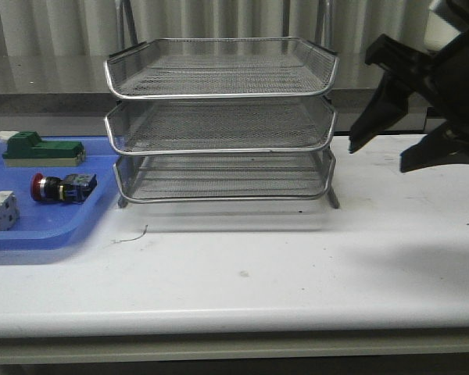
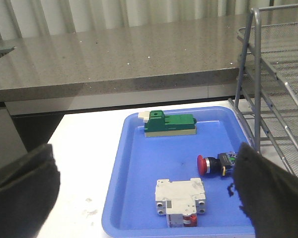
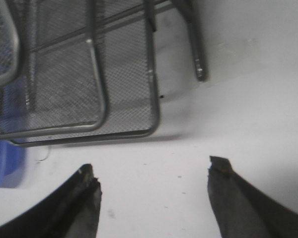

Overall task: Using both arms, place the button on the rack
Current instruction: 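Move the right gripper to the front edge of the middle mesh tray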

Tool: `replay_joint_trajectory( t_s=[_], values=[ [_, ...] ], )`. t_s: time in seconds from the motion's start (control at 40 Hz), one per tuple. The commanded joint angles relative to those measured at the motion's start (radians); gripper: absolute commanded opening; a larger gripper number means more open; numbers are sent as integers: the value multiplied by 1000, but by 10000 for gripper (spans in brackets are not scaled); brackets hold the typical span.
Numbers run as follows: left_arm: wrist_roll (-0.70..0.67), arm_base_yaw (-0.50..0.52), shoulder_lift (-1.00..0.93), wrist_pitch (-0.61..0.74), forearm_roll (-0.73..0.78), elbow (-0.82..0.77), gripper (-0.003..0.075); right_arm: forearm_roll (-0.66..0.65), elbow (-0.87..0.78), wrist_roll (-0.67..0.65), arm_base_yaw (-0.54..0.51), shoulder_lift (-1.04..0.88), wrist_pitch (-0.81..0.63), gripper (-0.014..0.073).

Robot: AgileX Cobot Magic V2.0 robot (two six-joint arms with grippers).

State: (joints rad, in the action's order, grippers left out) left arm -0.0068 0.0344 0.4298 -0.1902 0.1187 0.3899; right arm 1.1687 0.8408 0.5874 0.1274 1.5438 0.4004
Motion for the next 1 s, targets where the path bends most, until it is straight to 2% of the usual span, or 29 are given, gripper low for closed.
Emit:
replay_joint_trajectory(
  t_s=[0.0, 0.075, 0.175, 0.45, 0.6, 0.649, 0.974],
  values=[
    [-12, 2, 12, 82, 1, 40, 671, 326, 35, 287, -30, 4, 89, 473],
    [-12, 2, 12, 82, 1, 40, 671, 500, 35, 434, -49, 35, 148, 473],
    [-12, 2, 12, 82, 1, 40, 671, 596, 37, 525, -59, 64, 162, 473],
    [-12, 2, 12, 82, 1, 40, 671, 614, 125, 530, -59, 164, 233, 465],
    [-12, 2, 12, 82, 1, 40, 671, 625, 167, 530, -59, 203, 239, 360],
    [-12, 2, 12, 82, 1, 40, 671, 629, 175, 530, -59, 209, 252, 349],
    [-12, 2, 12, 82, 1, 40, 671, 648, 222, 528, -59, 265, 312, 349]
  ],
)
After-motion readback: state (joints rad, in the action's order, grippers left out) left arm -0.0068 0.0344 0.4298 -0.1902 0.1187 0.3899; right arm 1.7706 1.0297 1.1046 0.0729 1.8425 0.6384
